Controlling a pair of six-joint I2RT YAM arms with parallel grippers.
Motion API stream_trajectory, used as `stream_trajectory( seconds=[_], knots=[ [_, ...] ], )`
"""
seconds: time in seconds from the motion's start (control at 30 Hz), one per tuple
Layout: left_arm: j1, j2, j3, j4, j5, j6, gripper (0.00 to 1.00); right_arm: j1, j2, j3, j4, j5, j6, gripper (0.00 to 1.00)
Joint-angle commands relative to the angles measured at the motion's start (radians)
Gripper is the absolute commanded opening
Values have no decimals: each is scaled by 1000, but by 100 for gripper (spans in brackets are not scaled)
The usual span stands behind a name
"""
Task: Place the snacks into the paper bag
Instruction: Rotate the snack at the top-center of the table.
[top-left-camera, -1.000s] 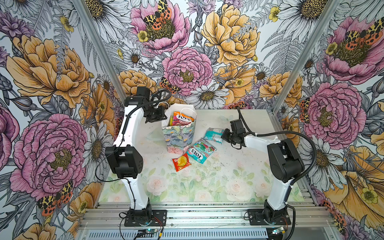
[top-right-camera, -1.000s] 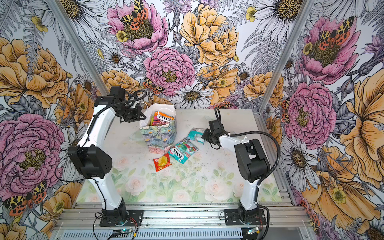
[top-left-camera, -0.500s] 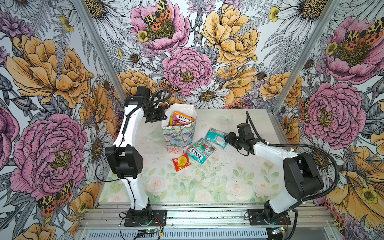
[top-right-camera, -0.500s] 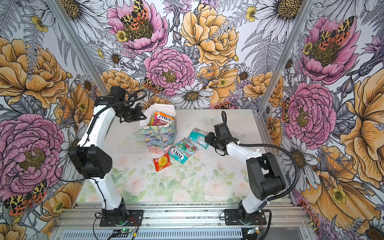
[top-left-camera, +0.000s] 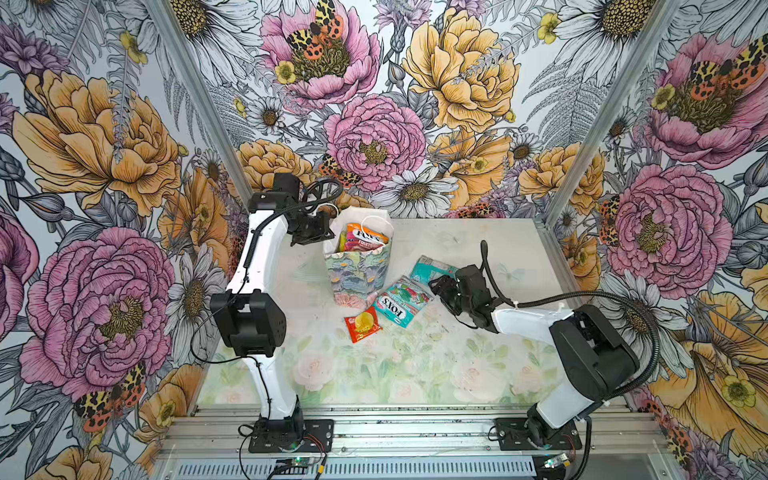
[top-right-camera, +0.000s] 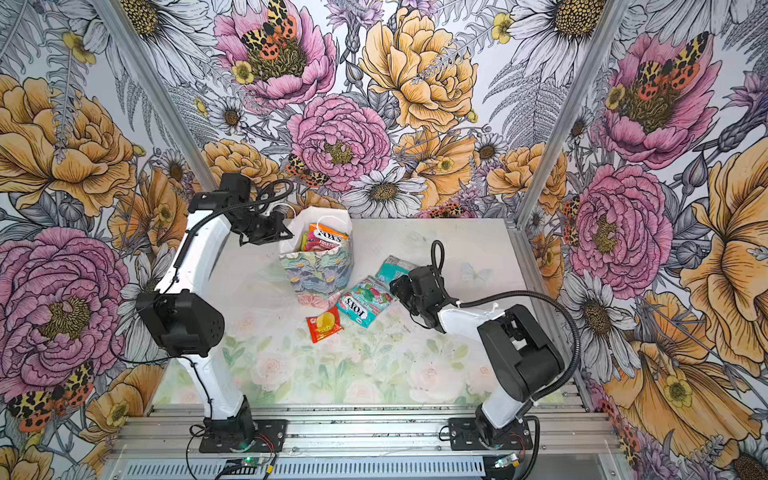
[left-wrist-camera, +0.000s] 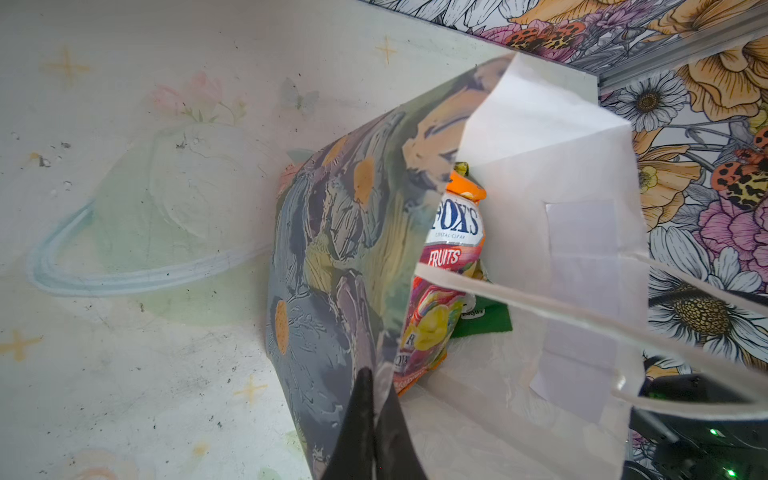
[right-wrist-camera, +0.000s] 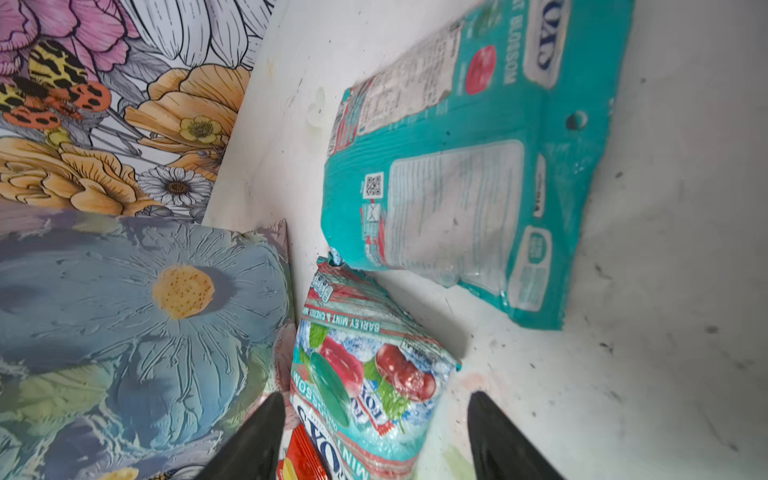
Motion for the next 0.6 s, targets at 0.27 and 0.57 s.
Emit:
stream_trajectory(
  seconds=[0.27,0.57],
  knots=[
    [10,-36,-5,-16,44,15,0,-3,114,43,104,81,156,67],
    [17,-33,-6,-16,46,15,0,-50,133,35,103,113,153,66]
  ],
)
